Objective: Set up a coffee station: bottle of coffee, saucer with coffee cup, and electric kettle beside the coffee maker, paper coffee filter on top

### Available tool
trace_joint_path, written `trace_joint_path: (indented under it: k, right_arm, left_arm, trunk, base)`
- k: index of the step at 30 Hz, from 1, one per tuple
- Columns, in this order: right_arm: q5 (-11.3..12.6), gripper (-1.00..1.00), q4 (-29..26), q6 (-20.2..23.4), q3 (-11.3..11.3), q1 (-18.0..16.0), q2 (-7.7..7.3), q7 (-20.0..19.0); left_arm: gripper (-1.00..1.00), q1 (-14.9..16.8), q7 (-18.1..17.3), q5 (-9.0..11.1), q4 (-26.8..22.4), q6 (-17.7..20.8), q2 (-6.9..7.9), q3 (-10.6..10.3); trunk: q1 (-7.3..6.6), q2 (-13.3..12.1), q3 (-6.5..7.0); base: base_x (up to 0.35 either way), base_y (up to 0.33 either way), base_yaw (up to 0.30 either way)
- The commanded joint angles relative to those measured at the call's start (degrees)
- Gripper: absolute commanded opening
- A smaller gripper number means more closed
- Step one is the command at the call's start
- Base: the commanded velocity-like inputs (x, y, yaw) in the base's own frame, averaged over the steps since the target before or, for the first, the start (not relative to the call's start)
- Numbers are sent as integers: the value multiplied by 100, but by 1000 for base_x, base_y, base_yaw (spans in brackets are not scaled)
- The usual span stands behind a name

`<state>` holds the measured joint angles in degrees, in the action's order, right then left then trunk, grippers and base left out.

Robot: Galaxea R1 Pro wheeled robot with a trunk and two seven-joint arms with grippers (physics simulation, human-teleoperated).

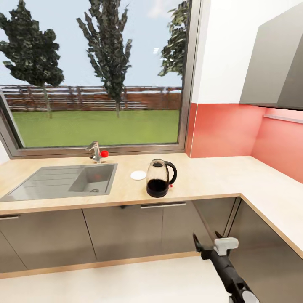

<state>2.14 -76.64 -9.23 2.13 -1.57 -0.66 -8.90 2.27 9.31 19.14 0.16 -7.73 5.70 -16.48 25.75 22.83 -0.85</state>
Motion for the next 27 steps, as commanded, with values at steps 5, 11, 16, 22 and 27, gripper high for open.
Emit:
trace_joint_path:
  k: [5,11,16,22,27]
  right_arm:
    - [25,100,-591,664,-233,-329,4,-94]
    - [-1,100,-493,1971,-251,-1721,-28,-1264]
    - [-28,100,-441,2132,-224,-1820,-244,-2372]
    - [-29,100,-348,2144,-251,-1828,-334,-2588]
    - [-29,100,-344,2144,-271,-1828,-341,-2636]
  left_arm:
    - [100,2,14,136,-15,-17,-19,-36]
    - [100,2,17,490,-2,-10,-23,-47]
    - [100,-2,18,502,1,-9,-17,-48]
    - [100,-6,17,503,2,-9,-17,-42]
    - [100,-7,14,503,3,-9,-17,-42]
  trunk:
    - [4,9,-9]
    - [4,9,-9]
    - [4,9,-9]
    - [4,9,-9]
    - [4,9,-9]
  base:
    - [162,-81,0]
    - [273,-128,0]
    - [300,-96,0]
    - [330,-7,0]
    - [333,-1,0]
